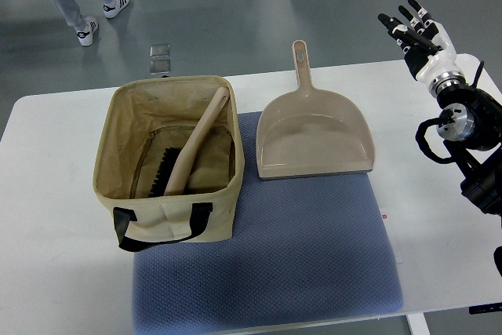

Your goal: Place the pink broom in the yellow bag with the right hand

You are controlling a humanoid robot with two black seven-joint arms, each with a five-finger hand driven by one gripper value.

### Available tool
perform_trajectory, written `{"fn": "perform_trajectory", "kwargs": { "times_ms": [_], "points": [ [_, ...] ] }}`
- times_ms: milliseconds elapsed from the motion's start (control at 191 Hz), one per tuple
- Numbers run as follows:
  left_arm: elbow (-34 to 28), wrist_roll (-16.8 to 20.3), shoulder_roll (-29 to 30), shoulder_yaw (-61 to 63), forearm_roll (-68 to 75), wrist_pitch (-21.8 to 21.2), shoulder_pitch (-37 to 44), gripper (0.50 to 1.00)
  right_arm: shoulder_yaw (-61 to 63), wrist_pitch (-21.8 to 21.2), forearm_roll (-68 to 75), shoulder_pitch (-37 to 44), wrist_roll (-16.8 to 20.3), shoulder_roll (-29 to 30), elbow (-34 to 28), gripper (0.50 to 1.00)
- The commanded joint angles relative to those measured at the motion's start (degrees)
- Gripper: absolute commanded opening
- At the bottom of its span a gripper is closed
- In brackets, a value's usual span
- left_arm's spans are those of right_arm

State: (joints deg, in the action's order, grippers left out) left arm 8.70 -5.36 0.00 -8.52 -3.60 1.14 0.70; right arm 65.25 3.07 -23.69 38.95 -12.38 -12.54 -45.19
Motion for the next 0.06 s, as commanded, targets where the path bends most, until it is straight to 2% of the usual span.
{"fn": "perform_trajectory", "kwargs": {
  "times_ms": [0, 52],
  "points": [
    [0.00, 0.00, 0.00, 0.00, 0.00, 0.00, 0.00, 1.000, 0.58, 0.09, 0.14, -0.54, -0.19, 1.03, 0.28, 0.930],
    [0.00, 0.00, 0.00, 0.00, 0.00, 0.00, 0.00, 1.000, 0.66, 0.09, 0.22, -1.07, -0.19, 1.55, 0.54, 0.930]
  ]
}}
